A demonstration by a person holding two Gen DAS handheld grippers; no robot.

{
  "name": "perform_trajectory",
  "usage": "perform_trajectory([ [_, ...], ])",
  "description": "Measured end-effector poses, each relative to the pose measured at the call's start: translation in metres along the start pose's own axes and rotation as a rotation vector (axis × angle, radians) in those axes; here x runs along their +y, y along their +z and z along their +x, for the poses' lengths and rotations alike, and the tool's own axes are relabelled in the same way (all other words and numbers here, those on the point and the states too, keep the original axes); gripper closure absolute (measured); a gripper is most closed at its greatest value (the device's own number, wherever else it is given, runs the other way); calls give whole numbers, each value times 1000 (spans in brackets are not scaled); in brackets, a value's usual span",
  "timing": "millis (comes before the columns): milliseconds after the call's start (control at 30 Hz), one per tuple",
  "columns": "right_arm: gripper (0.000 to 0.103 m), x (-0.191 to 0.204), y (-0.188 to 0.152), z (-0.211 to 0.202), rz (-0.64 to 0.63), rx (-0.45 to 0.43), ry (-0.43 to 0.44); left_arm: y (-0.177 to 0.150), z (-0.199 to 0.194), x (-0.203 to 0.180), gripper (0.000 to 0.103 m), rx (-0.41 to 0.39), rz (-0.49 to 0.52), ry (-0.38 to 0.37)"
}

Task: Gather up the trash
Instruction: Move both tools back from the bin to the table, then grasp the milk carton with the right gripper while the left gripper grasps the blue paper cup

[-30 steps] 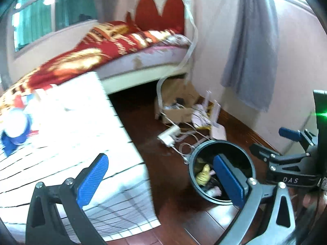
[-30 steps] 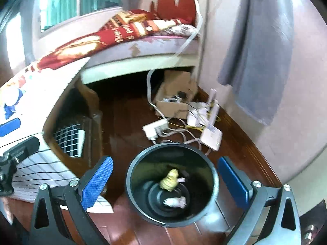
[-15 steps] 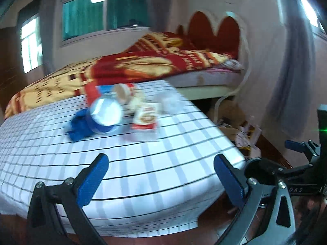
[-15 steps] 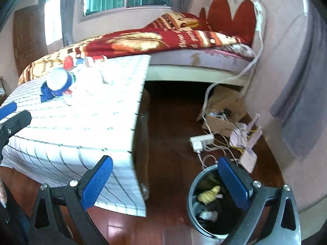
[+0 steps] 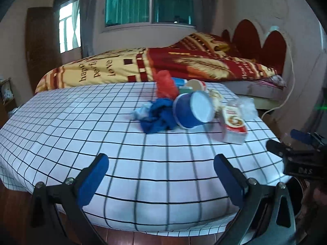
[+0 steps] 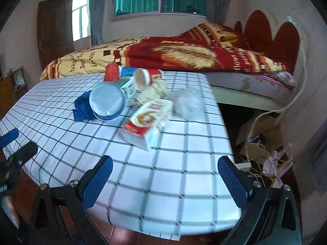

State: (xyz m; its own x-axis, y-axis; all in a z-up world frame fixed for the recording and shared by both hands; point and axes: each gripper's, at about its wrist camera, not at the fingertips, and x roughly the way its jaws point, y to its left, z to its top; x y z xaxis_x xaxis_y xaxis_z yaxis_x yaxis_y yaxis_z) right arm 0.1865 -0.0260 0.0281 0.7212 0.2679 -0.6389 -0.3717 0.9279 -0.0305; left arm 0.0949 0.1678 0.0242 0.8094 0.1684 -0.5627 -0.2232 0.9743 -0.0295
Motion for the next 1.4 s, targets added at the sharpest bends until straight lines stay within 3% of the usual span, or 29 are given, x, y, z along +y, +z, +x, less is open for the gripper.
perform_trajectory([
  [200, 0, 27, 20, 48, -16, 60, -1, 3, 21, 13, 1, 25, -28, 11],
  [567, 1, 32, 35, 102, -31, 143, -8, 11, 52, 14, 1, 62, -36, -10],
  [633, 6, 30, 35, 106, -26, 156, 4, 12, 55, 12, 1, 64, -34, -15],
  [800, 33, 24, 30, 108, -22, 174, 38, 13, 59, 1, 1, 73, -23, -30],
  [900, 46, 18, 28, 101, -17, 150, 53, 12, 58, -6, 1, 70, -12, -39],
  [1000, 50, 14, 26, 89, -19, 114, 74, 12, 56, -12, 1, 67, -6, -48],
  [1200, 50, 18, 24, 56, -88, 22, 110, 19, 57, -30, 1, 53, 17, -66],
  [1400, 50, 1, 32, 38, -90, -47, 61, 43, 63, -42, 1, 3, 28, -65],
])
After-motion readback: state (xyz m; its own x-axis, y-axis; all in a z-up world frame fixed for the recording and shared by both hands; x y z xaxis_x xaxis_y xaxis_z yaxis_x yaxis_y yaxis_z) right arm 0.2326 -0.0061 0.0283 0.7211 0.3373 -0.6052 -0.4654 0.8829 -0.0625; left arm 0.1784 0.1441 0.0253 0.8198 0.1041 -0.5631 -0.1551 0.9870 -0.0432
